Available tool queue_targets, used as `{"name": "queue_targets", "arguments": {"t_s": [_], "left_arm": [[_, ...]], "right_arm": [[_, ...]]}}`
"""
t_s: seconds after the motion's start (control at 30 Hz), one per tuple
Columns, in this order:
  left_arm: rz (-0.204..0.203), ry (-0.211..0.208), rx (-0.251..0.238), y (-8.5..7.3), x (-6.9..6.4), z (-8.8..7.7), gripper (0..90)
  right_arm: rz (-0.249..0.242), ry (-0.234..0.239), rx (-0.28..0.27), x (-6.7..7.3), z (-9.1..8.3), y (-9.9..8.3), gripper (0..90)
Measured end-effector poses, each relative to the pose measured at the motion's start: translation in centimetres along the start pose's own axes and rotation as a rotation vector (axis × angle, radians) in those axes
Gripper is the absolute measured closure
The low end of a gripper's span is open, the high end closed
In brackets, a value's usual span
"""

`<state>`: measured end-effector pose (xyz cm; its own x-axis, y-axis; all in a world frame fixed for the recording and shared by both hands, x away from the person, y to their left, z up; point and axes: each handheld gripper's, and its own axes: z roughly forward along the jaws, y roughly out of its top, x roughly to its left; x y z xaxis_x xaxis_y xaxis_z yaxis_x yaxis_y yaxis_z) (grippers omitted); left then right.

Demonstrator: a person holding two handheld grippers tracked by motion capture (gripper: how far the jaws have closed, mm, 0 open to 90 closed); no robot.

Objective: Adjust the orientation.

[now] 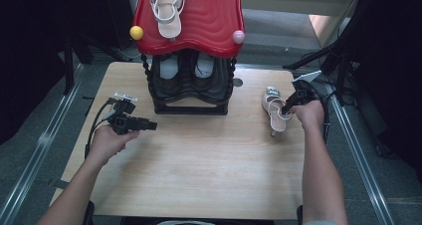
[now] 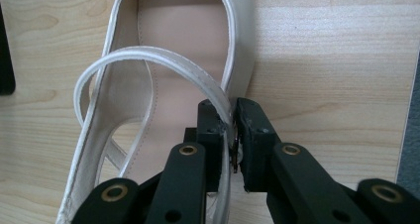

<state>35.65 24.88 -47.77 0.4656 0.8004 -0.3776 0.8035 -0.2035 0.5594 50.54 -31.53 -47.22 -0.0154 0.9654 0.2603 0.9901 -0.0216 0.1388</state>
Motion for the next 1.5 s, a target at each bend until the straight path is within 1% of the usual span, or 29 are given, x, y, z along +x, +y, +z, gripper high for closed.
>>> {"name": "queue_targets", "arguments": {"t_s": [0.03, 0.1, 0.17, 0.2, 0.33, 0.43, 0.6, 0.8, 0.93, 1.07, 1.23, 1.27, 1.33, 1.47, 1.5], "left_arm": [[-0.001, -0.001, 0.001, 0.0, 0.0, 0.0, 49.3], [-0.001, -0.002, 0.000, 0.0, 0.1, 0.0, 49.3], [-0.003, -0.001, 0.000, 0.0, 0.1, 0.0, 49.3], [-0.003, -0.001, 0.000, 0.0, 0.1, 0.0, 49.3], [-0.003, 0.000, -0.002, 0.0, 0.1, -0.1, 49.3], [-0.006, -0.001, -0.004, 0.0, 0.1, -0.1, 49.3], [-0.006, -0.002, -0.004, 0.0, 0.1, -0.1, 49.3], [-0.005, -0.002, -0.004, 0.0, 0.1, -0.1, 49.3], [-0.005, -0.001, -0.006, 0.0, 0.1, -0.1, 49.4], [-0.006, -0.001, -0.008, 0.0, 0.1, -0.2, 49.4], [-0.006, -0.003, -0.008, 0.0, 0.1, -0.1, 49.4], [-0.007, -0.004, -0.007, 0.0, 0.1, -0.1, 49.3], [-0.007, -0.004, -0.007, 0.0, 0.1, -0.1, 49.4], [-0.007, -0.005, -0.007, 0.0, 0.1, -0.1, 49.4], [-0.007, -0.004, -0.007, -0.1, 0.1, -0.1, 49.4]], "right_arm": [[0.011, 0.006, -0.003, -0.2, 0.0, 0.0, 83.3], [0.053, 0.041, -0.031, -0.4, -0.2, -0.1, 83.5], [0.067, 0.068, -0.036, -0.6, -0.3, -0.1, 83.5], [0.071, 0.075, -0.034, -0.6, -0.4, -0.1, 83.6], [0.092, 0.106, -0.053, -0.7, -0.8, 0.0, 83.7], [0.099, 0.122, -0.056, -0.6, -1.0, -0.1, 83.8], [0.116, 0.146, -0.075, -0.6, -1.6, -0.2, 84.0], [0.134, 0.201, -0.106, -0.6, -2.6, -0.3, 84.1], [0.106, 0.203, -0.134, 0.2, -4.0, 0.0, 84.0], [0.091, 0.238, -0.171, 1.2, -5.8, 0.3, 84.0], [0.068, 0.262, -0.211, 2.6, -8.3, 0.7, 83.9], [0.055, 0.272, -0.217, 2.9, -8.7, 0.8, 83.9], [0.055, 0.290, -0.219, 3.4, -9.6, 1.0, 83.9], [0.036, 0.283, -0.242, 4.4, -11.7, 1.4, 83.9], [0.041, 0.285, -0.247, 4.6, -12.2, 1.5, 83.9]]}}
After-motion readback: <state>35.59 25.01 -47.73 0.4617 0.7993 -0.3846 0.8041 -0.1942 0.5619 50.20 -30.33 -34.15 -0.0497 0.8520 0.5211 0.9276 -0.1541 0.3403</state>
